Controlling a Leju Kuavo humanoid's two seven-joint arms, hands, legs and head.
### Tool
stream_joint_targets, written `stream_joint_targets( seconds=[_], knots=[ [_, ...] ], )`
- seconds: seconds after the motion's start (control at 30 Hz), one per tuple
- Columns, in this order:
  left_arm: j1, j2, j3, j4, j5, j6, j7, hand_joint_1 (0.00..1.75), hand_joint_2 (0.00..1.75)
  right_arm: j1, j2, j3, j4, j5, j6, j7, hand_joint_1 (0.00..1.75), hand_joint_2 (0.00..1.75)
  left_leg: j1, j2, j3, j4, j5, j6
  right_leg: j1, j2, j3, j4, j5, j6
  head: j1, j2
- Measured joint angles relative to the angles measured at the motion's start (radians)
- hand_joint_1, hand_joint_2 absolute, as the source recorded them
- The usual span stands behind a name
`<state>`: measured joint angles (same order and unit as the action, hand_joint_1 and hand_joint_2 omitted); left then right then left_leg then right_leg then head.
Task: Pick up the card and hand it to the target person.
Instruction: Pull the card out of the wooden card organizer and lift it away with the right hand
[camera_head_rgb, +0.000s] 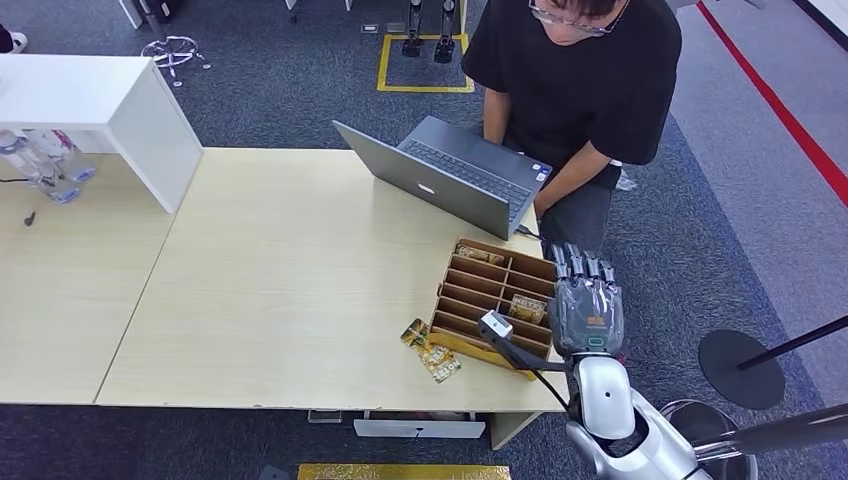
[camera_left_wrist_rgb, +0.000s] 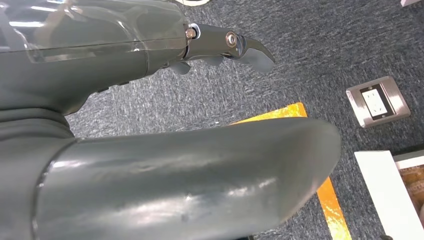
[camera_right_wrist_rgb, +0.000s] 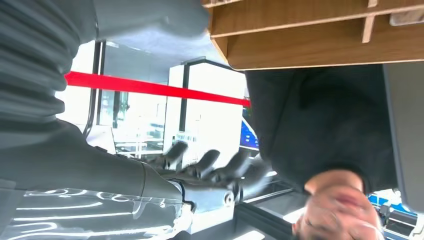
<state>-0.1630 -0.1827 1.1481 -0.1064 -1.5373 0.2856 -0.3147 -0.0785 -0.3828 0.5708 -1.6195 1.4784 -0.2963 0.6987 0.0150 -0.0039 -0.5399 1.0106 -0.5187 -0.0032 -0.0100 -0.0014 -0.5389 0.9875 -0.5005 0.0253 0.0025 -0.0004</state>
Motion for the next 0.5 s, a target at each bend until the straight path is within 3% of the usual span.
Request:
stream_joint_targets(
  seconds=[0.27, 0.5],
  knots=[
    [0.0, 0.0, 0.0, 0.0, 0.0, 0.001, 0.0, 0.0, 0.0, 0.015, 0.035, 0.01, -0.011, -0.004, 0.003, 0.0, 0.08, 1.75, 0.0, 0.0, 0.0, 0.0, 0.0, 0.0, 0.0, 0.0, 0.0, 0.0, 0.0, 0.0, 0.0, 0.0],
    [0.0, 0.0, 0.0, 0.0, 0.0, 0.0, 0.002, 0.0, 0.0, 0.014, 0.054, 0.018, -0.004, -0.026, 0.017, 0.0, 0.38, 1.75, 0.0, 0.0, 0.0, 0.0, 0.0, 0.0, 0.0, 0.0, 0.0, 0.0, 0.0, 0.0, 0.0, 0.0]
  ],
)
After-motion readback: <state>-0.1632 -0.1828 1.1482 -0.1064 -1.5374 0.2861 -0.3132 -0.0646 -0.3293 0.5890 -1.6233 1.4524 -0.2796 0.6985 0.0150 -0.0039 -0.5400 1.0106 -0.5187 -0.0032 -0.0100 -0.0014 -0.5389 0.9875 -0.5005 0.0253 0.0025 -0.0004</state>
